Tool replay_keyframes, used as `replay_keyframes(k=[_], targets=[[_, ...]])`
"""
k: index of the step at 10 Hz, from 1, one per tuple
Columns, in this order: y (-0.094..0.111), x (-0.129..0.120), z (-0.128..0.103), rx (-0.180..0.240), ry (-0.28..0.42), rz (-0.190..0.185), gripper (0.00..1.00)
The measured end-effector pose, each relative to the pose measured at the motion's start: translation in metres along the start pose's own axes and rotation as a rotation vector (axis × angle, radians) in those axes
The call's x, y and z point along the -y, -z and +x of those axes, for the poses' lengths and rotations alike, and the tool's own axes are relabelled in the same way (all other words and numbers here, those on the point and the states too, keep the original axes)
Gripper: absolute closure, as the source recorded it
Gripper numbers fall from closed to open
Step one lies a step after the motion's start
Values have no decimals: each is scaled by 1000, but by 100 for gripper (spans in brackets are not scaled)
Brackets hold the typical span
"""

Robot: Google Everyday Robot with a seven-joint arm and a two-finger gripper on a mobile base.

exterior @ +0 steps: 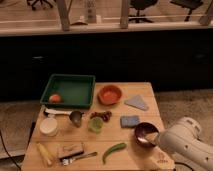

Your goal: Stack bowls on top of each other

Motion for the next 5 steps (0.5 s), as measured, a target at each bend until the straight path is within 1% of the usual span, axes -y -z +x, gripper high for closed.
replay_keyframes(k=[2,3,4,5], targets=[[-9,-2,7,8,-24,2,22],[-14,-5,10,13,-37,-2,29],[-22,-6,14,19,-49,-5,39],[-28,-9,17,25,-62,-17,51]])
